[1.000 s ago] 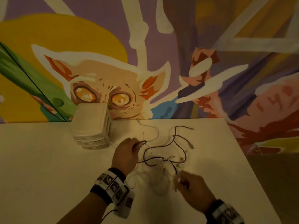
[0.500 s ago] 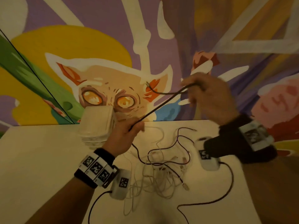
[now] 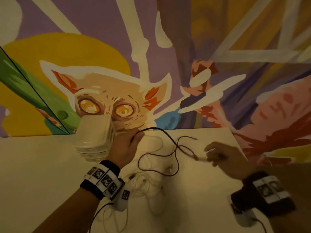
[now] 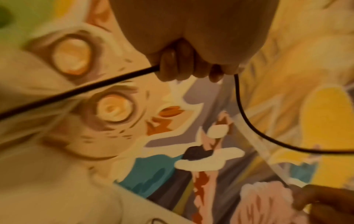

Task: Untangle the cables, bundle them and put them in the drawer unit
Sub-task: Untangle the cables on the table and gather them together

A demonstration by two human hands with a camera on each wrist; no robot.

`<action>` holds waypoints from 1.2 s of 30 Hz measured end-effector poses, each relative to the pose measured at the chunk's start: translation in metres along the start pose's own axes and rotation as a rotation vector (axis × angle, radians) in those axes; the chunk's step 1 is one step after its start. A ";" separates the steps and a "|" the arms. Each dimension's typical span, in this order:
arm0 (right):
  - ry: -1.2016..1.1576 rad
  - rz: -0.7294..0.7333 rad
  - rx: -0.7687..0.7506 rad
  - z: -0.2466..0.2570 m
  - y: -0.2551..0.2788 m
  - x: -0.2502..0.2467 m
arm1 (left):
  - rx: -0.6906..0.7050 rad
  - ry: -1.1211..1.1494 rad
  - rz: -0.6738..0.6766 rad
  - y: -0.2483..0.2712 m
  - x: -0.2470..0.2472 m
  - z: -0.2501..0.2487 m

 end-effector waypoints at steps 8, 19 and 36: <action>0.154 0.168 -0.073 0.024 0.003 0.016 | 0.268 -0.263 0.174 -0.010 0.015 -0.046; 0.095 -0.131 -0.278 0.066 0.007 -0.040 | 0.057 -0.177 0.348 0.013 0.007 -0.005; -0.074 0.203 -0.293 0.064 0.030 0.079 | -0.004 0.223 0.348 0.009 0.028 -0.052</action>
Point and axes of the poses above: each hand's wrist, its own y-axis away from the middle knuckle, its own x-axis out of the palm, z = x × y, the point moved 1 cm from there along -y, towards the middle knuckle, and after that the axes turned 12 degrees about y, right-handed, at the moved point
